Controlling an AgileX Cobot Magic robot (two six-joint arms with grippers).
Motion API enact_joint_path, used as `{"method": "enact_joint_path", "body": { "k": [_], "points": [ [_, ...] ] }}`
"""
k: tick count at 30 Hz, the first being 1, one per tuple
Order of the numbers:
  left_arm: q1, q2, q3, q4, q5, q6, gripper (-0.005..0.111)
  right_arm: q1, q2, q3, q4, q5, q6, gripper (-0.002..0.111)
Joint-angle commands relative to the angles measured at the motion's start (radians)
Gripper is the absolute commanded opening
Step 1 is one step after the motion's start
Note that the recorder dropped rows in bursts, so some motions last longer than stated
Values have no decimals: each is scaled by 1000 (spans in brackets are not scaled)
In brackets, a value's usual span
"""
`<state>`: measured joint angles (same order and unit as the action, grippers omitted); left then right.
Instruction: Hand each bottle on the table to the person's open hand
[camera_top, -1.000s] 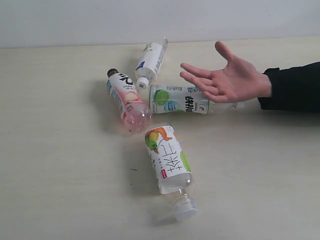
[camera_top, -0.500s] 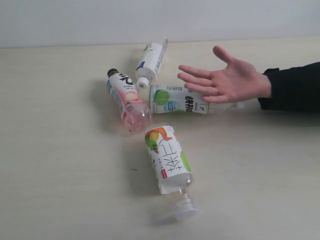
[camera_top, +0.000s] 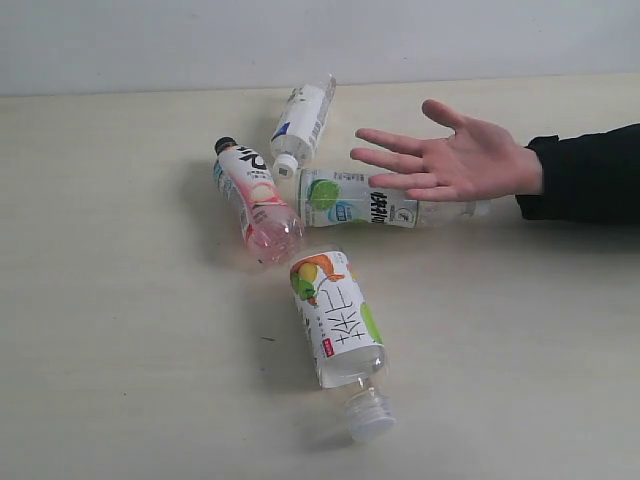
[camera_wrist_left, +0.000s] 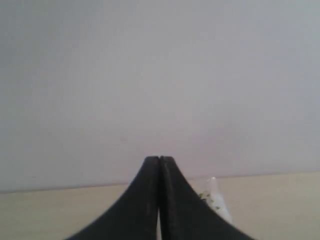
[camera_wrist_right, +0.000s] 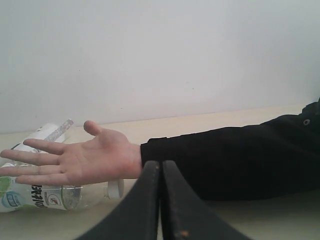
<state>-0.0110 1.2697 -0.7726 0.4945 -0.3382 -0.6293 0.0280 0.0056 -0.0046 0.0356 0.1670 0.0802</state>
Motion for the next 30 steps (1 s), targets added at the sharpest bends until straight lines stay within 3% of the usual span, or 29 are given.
{"method": "enact_joint_path", "body": {
  "k": [1, 10, 15, 18, 24, 27, 30],
  "points": [
    [-10, 75, -117, 78, 184, -6, 0, -4, -6, 5, 2, -11, -1, 1],
    [-127, 236, -316, 125, 500, 22, 0, -4, -6, 5, 2, -11, -1, 1],
    [-224, 324, -399, 125, 573, 62, 0, -4, -6, 5, 2, -11, -1, 1],
    [-272, 394, -455, 123, 614, 69, 9, -4, -6, 5, 2, -11, -1, 1],
    [-331, 544, -611, 116, 766, 76, 41, -4, -6, 5, 2, -11, -1, 1],
    [-350, 614, -717, 83, 870, 128, 43, -4, -6, 5, 2, -11, -1, 1],
    [-357, 694, -840, -56, 989, 280, 43, -4, -6, 5, 2, -11, -1, 1]
  ]
}}
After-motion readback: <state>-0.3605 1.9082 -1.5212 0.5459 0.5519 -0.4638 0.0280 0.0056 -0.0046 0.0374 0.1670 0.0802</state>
